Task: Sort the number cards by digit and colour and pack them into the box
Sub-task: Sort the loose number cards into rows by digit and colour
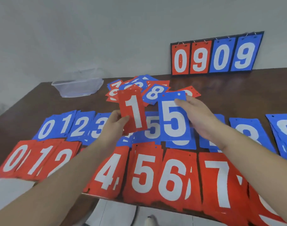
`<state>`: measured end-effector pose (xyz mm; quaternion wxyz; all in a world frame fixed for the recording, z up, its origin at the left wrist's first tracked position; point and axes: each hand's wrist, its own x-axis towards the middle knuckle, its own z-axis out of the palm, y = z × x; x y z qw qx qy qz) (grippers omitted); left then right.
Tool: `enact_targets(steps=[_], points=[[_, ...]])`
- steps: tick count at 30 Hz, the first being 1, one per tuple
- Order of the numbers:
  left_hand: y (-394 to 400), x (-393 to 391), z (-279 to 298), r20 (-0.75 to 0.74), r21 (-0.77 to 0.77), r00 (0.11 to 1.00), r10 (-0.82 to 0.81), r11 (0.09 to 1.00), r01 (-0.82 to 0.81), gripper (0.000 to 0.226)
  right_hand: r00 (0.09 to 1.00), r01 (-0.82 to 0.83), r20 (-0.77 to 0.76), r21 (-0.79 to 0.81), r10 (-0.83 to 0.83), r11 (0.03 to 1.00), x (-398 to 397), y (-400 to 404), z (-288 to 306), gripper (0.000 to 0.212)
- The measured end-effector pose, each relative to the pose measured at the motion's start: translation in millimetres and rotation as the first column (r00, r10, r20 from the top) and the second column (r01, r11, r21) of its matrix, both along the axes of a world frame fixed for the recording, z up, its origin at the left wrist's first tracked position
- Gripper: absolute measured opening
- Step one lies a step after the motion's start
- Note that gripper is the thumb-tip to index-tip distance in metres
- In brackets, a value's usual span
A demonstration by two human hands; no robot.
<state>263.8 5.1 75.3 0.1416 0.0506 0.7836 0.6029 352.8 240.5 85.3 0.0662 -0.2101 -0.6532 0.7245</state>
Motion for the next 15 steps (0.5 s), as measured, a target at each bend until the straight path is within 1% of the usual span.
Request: enact_targets(steps=[3,6,8,12,14,15], points=[[-22.5,8.8,0.6,0.012,0.036,0.997,0.073,0.997,-0.073,0.016,1.000,-0.014,0.022,-0.001,0.014,1.000,-3.1,-10.1,-0.3,0.018],[-49.8,16.2,4.3,0.071,0.117,0.992,0.104,0.987,-0.111,0.031,0.995,-0.074,0.062,0.025,0.073,0.997,-6.8,-28.7,1.4,0.015],[-70.3,16.4,6.2,0.091,0.146,0.989,0.118,0.981,-0.130,0.036,0.991,-0.115,0.074,0.058,0.111,0.992,-10.5,-44.1,3.3,0.013],[-121.7,7.2,4.5,0.080,0.133,0.979,0.186,0.972,-0.195,0.035,0.976,-0.206,0.092,0.090,0.198,0.974,-25.4,-81.8,9.6,0.032],[-153.0,-0.9,1.8,0.073,0.147,0.972,0.223,0.962,-0.232,0.031,0.970,-0.229,0.116,0.115,0.216,0.967,-39.9,-103.5,11.0,0.031],[-165.2,-4.3,1.5,0.060,0.123,0.966,0.252,0.958,-0.258,0.030,0.970,-0.227,0.116,0.106,0.214,0.968,-45.6,-112.2,11.5,0.030]])
